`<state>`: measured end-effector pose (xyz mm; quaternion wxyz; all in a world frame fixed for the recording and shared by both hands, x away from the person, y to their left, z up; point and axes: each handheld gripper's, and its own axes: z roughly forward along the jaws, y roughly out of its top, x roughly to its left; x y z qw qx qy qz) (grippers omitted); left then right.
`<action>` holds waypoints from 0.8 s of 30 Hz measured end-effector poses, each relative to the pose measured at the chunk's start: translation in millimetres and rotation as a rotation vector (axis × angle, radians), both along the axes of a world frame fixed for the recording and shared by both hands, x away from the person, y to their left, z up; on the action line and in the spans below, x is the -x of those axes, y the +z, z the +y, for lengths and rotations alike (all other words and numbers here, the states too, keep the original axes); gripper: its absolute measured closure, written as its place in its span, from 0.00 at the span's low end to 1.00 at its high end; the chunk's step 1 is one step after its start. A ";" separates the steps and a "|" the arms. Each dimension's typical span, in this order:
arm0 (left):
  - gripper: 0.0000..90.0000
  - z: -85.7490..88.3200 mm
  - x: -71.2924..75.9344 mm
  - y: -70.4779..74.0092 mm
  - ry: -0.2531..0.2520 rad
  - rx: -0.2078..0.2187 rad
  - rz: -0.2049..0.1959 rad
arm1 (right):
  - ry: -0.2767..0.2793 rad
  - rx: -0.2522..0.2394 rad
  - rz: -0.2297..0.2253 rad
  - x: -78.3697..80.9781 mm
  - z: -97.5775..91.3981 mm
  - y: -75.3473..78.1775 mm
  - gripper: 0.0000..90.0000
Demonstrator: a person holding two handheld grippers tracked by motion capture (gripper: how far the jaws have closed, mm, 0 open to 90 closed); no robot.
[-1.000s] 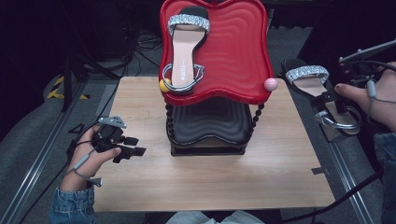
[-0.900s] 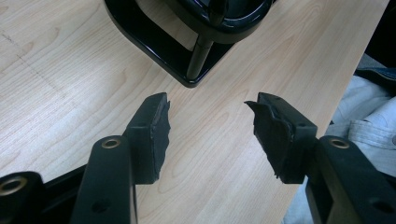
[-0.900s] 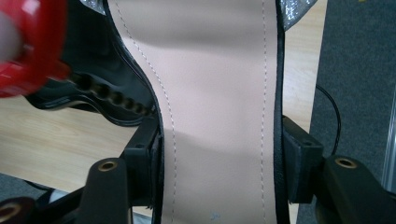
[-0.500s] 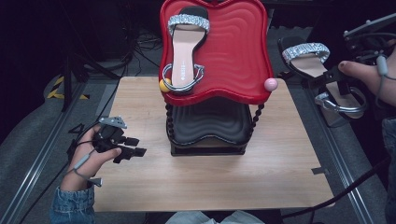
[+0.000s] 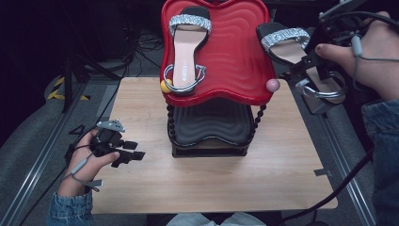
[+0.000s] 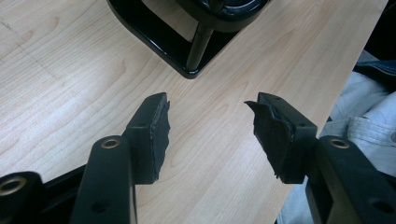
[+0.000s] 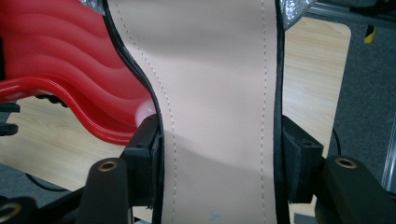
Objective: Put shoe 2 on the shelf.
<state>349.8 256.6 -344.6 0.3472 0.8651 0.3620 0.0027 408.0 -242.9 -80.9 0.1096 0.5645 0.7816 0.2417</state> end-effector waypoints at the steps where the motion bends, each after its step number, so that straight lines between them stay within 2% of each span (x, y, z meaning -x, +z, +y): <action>1: 0.51 0.5 0.8 -0.3 0.002 -0.001 0.003 | 0.002 0.005 -0.003 -0.8 3.7 1.0 0.48; 5: 0.51 2.5 3.1 -1.3 0.006 0.000 0.002 | 0.014 0.021 -0.011 -6.9 22.4 4.9 0.48; 7: 0.51 4.5 5.1 -1.7 0.011 0.004 0.003 | 0.022 0.014 -0.013 -13.3 35.2 6.7 0.48; 9: 0.51 5.4 5.5 -2.0 0.013 0.001 0.004 | 0.026 0.011 -0.013 -15.0 38.1 6.9 0.48; 13: 0.51 8.0 6.0 -4.5 0.022 -0.003 0.010 | 0.037 -0.002 -0.005 -25.8 56.0 6.7 0.48; 20: 0.51 8.2 5.7 -4.8 0.018 -0.002 0.011 | 0.027 0.005 -0.011 -39.1 73.6 5.0 0.48; 24: 0.51 6.9 3.2 -6.2 0.016 -0.002 0.016 | 0.004 0.011 -0.015 -50.3 84.3 0.6 0.48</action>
